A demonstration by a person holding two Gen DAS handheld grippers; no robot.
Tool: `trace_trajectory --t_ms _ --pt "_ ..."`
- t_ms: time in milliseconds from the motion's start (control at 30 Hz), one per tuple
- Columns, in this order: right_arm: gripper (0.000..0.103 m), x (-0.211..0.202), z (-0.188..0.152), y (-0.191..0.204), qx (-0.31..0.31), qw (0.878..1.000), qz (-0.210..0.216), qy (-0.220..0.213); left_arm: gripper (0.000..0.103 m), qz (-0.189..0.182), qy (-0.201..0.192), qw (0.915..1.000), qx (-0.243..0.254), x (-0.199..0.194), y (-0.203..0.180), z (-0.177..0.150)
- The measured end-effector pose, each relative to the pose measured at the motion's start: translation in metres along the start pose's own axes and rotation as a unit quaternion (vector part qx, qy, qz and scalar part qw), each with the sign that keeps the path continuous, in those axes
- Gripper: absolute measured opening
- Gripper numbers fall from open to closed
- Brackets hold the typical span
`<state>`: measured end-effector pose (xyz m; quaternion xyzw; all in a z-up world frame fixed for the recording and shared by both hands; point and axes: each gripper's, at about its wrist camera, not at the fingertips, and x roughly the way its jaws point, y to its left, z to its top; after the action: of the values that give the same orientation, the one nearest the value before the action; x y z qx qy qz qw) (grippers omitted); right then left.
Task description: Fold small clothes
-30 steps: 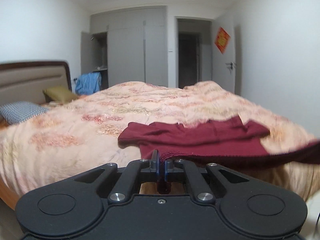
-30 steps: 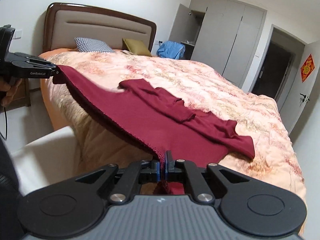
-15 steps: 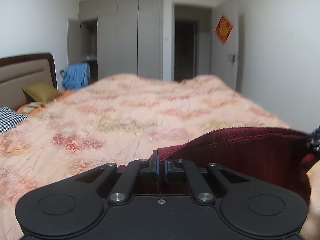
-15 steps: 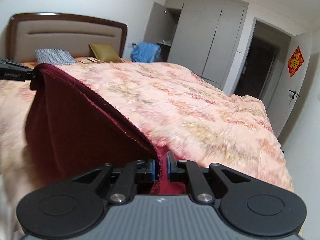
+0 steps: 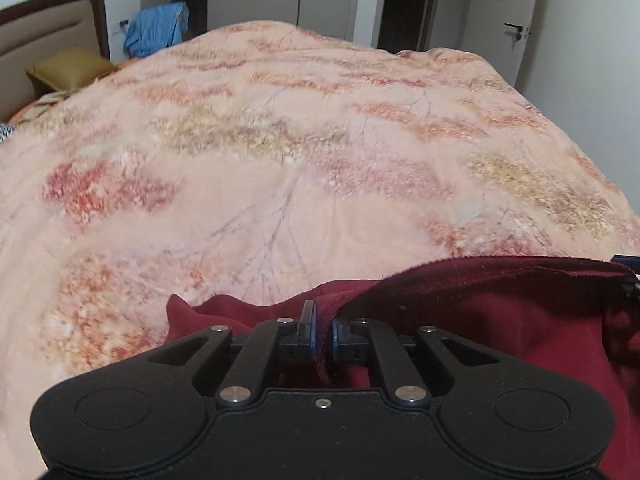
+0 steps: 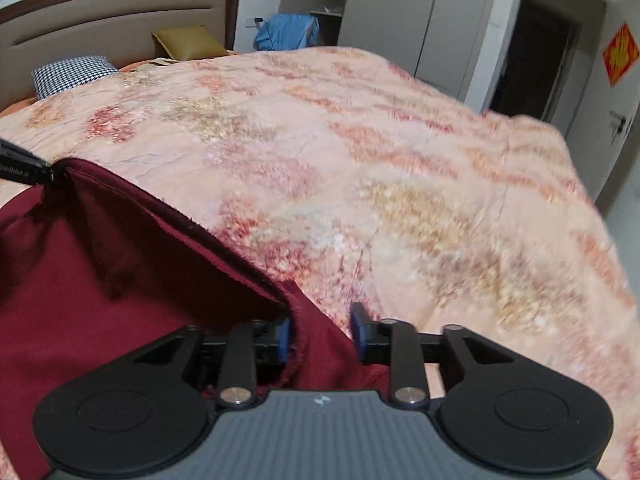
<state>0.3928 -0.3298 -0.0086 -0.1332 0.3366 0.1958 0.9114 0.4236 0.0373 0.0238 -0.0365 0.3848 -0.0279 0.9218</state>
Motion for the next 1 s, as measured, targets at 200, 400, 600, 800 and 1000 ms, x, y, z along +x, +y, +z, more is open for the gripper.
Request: trace_trajectory --t_ms 200,400,600,800,1000 --pt "0.1 -0.006 -0.013 -0.019 0.055 0.997 0.026 -0.041 0.061 -0.006 -0.005 0.9998 -0.019 0.006 0.004 -0.004" --pt "0.103 -0.033 -0.027 -0.022 0.08 0.993 0.026 -0.077 0.102 -0.012 -0.037 0.9986 -0.034 -0.012 0.011 -0.005" --pt "0.103 -0.057 -0.06 0.006 0.03 0.995 0.041 -0.085 0.102 -0.009 -0.068 0.9969 -0.039 -0.027 0.03 -0.017" --pt "0.103 -0.036 -0.071 0.034 -0.053 0.997 -0.013 -0.052 0.102 -0.038 -0.094 0.9948 -0.015 -0.042 0.027 -0.03" --pt "0.103 -0.025 -0.073 0.013 -0.016 0.991 -0.116 -0.068 0.102 0.034 -0.091 0.9874 0.125 -0.027 -0.008 -0.055"
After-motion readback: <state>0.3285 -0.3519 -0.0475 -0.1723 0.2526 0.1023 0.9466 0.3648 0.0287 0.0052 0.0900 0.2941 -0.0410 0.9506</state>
